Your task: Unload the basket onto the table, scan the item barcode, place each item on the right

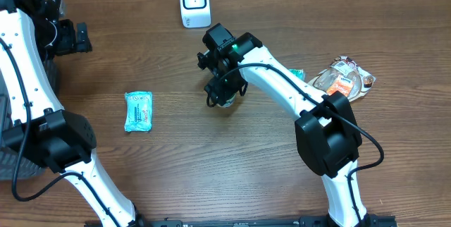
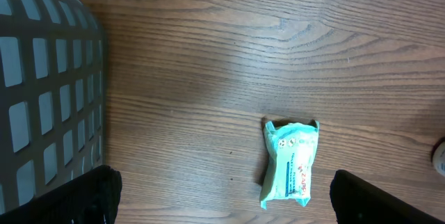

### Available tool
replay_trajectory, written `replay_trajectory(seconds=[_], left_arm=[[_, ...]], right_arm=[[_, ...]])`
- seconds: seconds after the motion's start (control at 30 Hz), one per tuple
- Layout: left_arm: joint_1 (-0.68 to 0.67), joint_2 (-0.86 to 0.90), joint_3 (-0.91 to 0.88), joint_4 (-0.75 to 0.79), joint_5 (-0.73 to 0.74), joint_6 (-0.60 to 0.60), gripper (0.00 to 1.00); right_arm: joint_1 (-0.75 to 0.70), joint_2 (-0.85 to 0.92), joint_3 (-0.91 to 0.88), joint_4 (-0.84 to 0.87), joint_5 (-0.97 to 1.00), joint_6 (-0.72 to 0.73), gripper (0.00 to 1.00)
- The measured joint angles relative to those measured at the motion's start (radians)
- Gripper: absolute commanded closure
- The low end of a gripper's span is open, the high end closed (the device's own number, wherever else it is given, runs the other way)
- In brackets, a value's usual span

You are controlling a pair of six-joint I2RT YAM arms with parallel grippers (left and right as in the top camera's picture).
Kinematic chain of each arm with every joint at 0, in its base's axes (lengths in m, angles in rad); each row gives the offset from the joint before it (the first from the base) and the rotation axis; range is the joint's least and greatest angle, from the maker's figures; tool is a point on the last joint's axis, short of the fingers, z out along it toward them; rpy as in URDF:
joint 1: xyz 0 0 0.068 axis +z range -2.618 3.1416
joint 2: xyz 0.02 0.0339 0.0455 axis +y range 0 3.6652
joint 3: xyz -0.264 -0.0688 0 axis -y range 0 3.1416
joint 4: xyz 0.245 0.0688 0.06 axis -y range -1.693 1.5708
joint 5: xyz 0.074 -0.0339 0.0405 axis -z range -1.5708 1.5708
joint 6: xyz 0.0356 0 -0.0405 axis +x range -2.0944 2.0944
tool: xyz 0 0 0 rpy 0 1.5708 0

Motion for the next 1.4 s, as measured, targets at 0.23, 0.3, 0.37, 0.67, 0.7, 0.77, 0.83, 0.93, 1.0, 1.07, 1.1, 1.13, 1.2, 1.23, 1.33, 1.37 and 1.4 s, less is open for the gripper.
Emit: replay_trajectory(seconds=[0.23, 0.3, 0.37, 0.67, 0.7, 0.77, 0.83, 0.93, 1.0, 1.07, 1.1, 1.13, 1.2, 1.23, 1.33, 1.37, 1.4], left_arm=[[0.000, 0.000, 0.000, 0.000, 0.000, 0.000, 0.01], [0.000, 0.000, 0.000, 0.000, 0.000, 0.000, 0.01], [0.000, 0.000, 0.000, 0.000, 0.000, 0.000, 0.00], [0.000, 0.000, 0.000, 0.000, 0.000, 0.000, 0.00], [0.000, 0.000, 0.000, 0.000, 0.000, 0.000, 0.01], [0.000, 0.000, 0.000, 0.000, 0.000, 0.000, 0.00], [0.000, 0.000, 0.000, 0.000, 0.000, 0.000, 0.01], [0.000, 0.000, 0.000, 0.000, 0.000, 0.000, 0.00], [0.000, 0.000, 0.000, 0.000, 0.000, 0.000, 0.01], [0.000, 0.000, 0.000, 0.000, 0.000, 0.000, 0.00], [0.000, 0.000, 0.000, 0.000, 0.000, 0.000, 0.01], [0.000, 0.000, 0.000, 0.000, 0.000, 0.000, 0.00], [0.000, 0.000, 0.000, 0.000, 0.000, 0.000, 0.00], [0.000, 0.000, 0.000, 0.000, 0.000, 0.000, 0.01], [0.000, 0.000, 0.000, 0.000, 0.000, 0.000, 0.00], [0.000, 0.000, 0.000, 0.000, 0.000, 0.000, 0.00], [0.000, 0.000, 0.000, 0.000, 0.000, 0.000, 0.01]], right_arm=[[-0.003, 0.000, 0.000, 0.003, 0.001, 0.002, 0.48], [-0.003, 0.000, 0.000, 0.004, 0.000, 0.005, 0.51], [-0.003, 0.000, 0.000, 0.004, 0.000, 0.016, 0.54], [-0.007, 0.000, 0.067, -0.084, -0.126, 0.088, 0.55], [-0.010, 0.000, 0.094, -0.092, -0.178, 0.090, 0.55], [-0.016, -0.001, 0.140, -0.096, -0.264, 0.094, 0.55], [-0.029, -0.006, 0.179, -0.096, -0.376, 0.090, 0.56], [-0.063, -0.031, 0.215, -0.095, -0.558, 0.077, 0.58], [-0.093, -0.060, 0.225, -0.089, -0.674, 0.071, 0.60], [-0.130, -0.093, 0.228, -0.085, -0.786, 0.066, 0.60], [-0.148, -0.108, 0.229, -0.084, -0.834, 0.063, 0.60], [-0.166, -0.122, 0.231, -0.085, -0.879, 0.062, 0.60], [-0.208, -0.148, 0.237, -0.086, -0.973, 0.060, 0.61], [-0.225, -0.158, 0.238, -0.085, -1.008, 0.059, 0.62], [-0.272, -0.178, 0.238, -0.091, -1.085, 0.058, 0.62], [-0.283, -0.180, 0.239, -0.093, -1.101, 0.058, 0.62], [-0.287, -0.181, 0.239, -0.093, -1.109, 0.058, 0.62]])
